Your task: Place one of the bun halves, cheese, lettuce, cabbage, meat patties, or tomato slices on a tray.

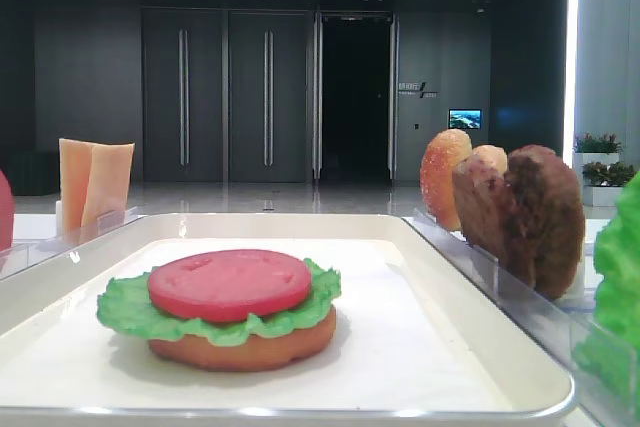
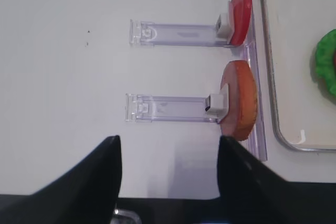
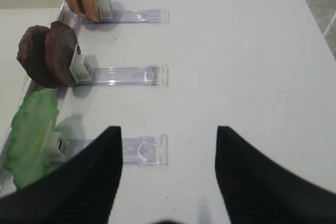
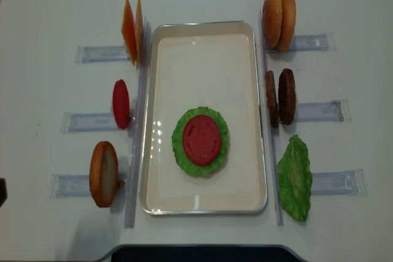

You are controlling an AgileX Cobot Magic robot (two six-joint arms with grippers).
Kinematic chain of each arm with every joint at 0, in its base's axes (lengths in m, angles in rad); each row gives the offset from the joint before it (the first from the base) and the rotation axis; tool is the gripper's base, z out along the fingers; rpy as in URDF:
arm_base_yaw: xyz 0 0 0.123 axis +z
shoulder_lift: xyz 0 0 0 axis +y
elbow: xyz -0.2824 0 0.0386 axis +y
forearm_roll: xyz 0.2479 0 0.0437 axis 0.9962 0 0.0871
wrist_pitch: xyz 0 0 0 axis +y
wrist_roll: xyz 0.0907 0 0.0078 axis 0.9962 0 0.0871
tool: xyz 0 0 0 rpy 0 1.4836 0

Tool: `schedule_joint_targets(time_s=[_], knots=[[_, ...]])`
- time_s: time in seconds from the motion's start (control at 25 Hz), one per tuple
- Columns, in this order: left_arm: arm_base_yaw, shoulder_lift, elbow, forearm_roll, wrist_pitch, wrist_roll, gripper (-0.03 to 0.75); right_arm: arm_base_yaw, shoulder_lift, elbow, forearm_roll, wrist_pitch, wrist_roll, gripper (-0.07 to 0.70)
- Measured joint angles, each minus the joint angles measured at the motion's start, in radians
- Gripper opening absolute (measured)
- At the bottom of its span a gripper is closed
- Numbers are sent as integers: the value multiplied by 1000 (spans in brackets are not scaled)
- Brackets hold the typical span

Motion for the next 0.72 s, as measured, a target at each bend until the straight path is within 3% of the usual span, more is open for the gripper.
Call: schedule_joint_targets(time_s=[0.4, 0.72], knots=[[0, -235, 97, -3, 9, 57, 377, 0, 0, 0, 0, 0, 0, 408], [0, -371, 166, -8, -12, 77, 370, 0, 0, 0, 0, 0, 0, 408]])
